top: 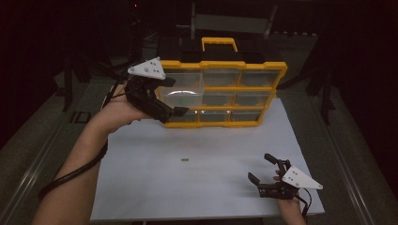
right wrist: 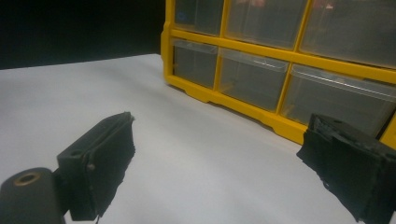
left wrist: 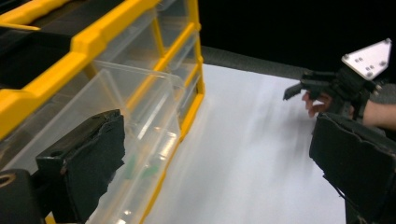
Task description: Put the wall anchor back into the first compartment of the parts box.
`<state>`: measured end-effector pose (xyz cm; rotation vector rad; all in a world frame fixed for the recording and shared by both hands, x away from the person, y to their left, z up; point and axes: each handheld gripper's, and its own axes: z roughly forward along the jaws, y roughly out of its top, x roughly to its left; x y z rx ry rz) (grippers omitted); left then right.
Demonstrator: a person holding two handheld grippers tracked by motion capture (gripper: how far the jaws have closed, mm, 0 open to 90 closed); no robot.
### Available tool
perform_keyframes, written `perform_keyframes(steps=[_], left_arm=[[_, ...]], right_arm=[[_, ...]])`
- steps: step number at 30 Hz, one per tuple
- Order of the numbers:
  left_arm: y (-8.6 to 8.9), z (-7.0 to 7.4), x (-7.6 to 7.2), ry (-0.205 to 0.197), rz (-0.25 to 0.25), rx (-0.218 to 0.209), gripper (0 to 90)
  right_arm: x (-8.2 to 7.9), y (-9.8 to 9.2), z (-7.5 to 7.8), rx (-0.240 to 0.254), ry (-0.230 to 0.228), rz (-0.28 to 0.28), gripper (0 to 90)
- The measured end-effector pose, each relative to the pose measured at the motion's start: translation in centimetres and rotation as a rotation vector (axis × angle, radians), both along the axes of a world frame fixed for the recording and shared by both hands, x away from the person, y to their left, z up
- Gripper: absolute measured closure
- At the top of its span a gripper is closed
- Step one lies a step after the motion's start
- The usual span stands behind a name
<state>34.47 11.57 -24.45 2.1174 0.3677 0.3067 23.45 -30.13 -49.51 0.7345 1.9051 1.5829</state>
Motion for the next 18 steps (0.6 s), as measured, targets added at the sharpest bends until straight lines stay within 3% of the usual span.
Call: perform_keyframes(steps=[10, 18], left_arm=[[-0.2, -2.6, -1.7, 0.007, -0.043, 0.003, 3.1], [-0.4, -5.3, -2.0, 0.036, -0.064, 0.010, 3.3]], right_arm=[[-0.1, 0.1, 0.0, -0.003, 0.001, 0.000, 8.9], [0.0, 0.1, 0.0, -0.005, -0.002, 0.002, 8.9]])
